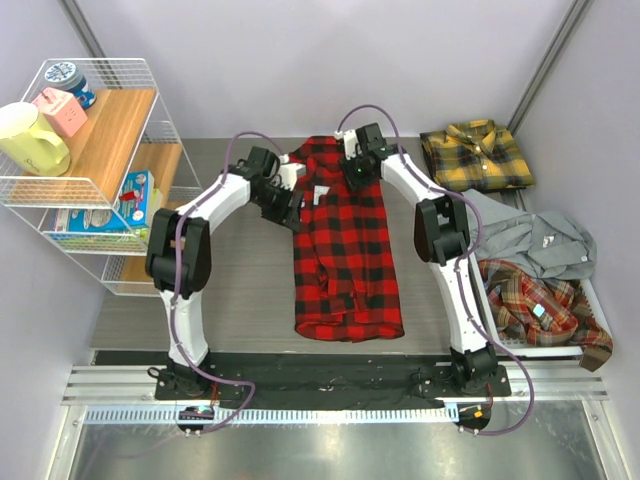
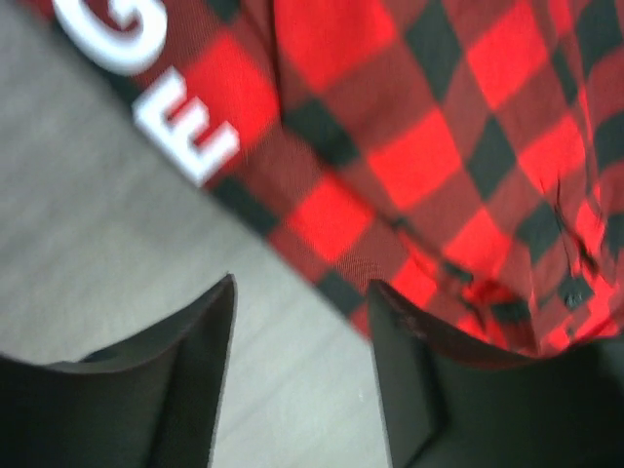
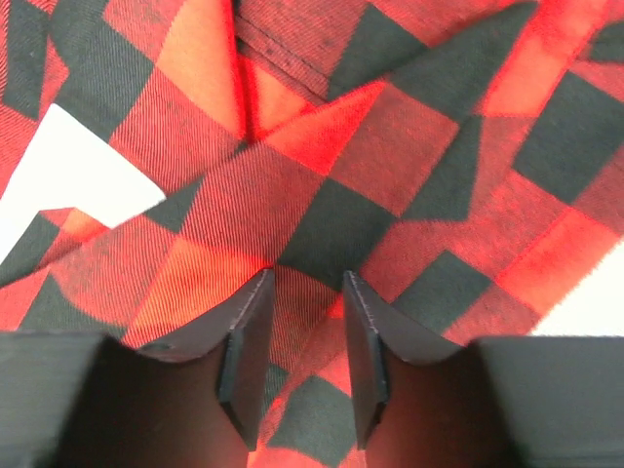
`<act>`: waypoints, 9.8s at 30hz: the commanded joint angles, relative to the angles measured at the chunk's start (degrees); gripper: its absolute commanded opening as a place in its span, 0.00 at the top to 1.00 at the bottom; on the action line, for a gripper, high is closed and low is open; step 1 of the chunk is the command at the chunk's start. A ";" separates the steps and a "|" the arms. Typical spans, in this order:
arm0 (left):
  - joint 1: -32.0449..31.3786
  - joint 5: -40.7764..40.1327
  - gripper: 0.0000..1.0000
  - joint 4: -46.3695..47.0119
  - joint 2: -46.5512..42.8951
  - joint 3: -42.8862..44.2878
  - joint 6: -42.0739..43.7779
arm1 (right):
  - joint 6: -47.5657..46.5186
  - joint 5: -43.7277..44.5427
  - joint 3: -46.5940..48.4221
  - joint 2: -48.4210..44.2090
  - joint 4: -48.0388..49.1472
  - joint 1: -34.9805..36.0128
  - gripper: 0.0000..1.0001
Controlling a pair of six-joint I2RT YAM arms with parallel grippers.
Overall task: Fold and stack the long sleeve shirts
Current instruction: Fold the shirt
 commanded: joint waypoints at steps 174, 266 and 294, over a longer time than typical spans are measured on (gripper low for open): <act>7.40 8.03 0.36 -11.24 8.96 11.51 -2.35 | -0.29 -27.06 -26.66 -21.18 -11.01 -8.01 0.34; 1.60 20.97 0.51 10.58 9.13 -11.52 -18.19 | 9.66 -42.27 -44.15 -20.57 3.84 -5.29 0.71; 4.85 16.83 0.49 10.12 22.91 17.13 -22.83 | 8.43 -41.67 -22.89 -8.88 1.99 -7.13 0.62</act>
